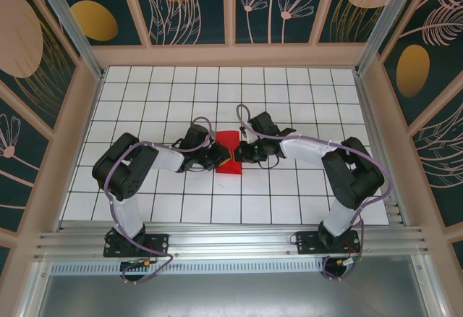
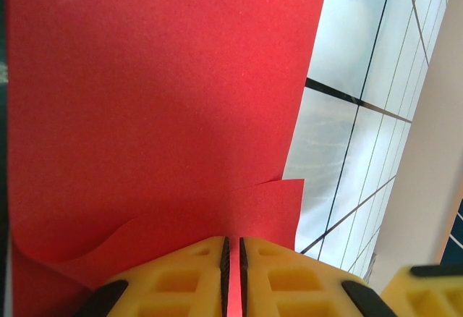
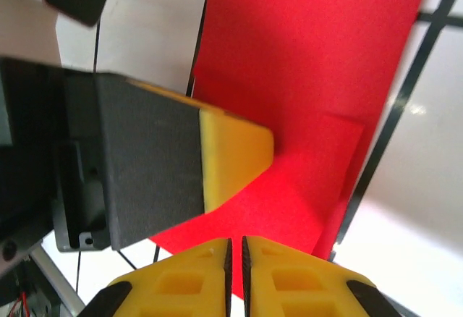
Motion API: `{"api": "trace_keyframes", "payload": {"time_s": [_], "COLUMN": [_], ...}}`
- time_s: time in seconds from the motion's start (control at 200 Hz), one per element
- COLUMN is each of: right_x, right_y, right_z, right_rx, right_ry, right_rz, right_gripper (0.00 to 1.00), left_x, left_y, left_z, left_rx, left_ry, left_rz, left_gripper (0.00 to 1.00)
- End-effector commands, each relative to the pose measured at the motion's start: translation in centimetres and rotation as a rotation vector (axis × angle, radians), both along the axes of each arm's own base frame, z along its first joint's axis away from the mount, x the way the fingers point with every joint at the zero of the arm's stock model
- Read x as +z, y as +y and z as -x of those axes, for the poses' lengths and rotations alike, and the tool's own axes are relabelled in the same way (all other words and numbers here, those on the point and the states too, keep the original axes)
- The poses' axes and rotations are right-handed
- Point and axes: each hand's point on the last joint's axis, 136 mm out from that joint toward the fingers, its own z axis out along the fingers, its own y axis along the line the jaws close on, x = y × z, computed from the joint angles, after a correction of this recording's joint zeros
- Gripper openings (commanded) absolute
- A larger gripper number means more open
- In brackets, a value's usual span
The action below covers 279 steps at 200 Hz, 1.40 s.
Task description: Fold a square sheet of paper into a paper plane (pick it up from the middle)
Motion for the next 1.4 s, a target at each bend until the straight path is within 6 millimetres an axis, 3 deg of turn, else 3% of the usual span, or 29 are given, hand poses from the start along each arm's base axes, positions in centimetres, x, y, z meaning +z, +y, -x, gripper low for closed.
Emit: {"api": "trace_keyframes", "payload": {"time_s": [0.0, 0.21, 0.645, 0.776, 0.971, 1.391], "right_x": [-1.4, -3.2, -4.4, -3.6, -1.5, -2.1], "right_y": [0.0, -0.4, -1.3, -1.2, 0.4, 0.5], "right_z": [1.6, 1.9, 2.1, 1.6, 2.2, 2.4], "right_rx": [0.029, 0.028, 0.035, 0.030, 0.083, 0.082], "right_ry": [0.063, 0.102, 0.110, 0.081, 0.044, 0.045], "right_rz": [0.016, 0.060, 0.127, 0.129, 0.060, 0.092], "right_gripper": [0.14, 0.14, 0.14, 0.14, 0.14, 0.14], "left_x": [-1.9, -2.0, -2.2, -2.4, -2.4, -2.5], "left_y": [0.9, 1.0, 1.2, 1.3, 1.2, 1.3], "left_z": [0.3, 0.4, 0.5, 0.5, 0.5, 0.6], "left_rx": [0.019, 0.020, 0.027, 0.030, 0.028, 0.029], "left_ry": [0.030, 0.032, 0.039, 0.043, 0.044, 0.046], "left_rz": [-0.075, -0.078, -0.088, -0.095, -0.094, -0.097], "left_gripper": [0.15, 0.15, 0.16, 0.15, 0.15, 0.15]}}
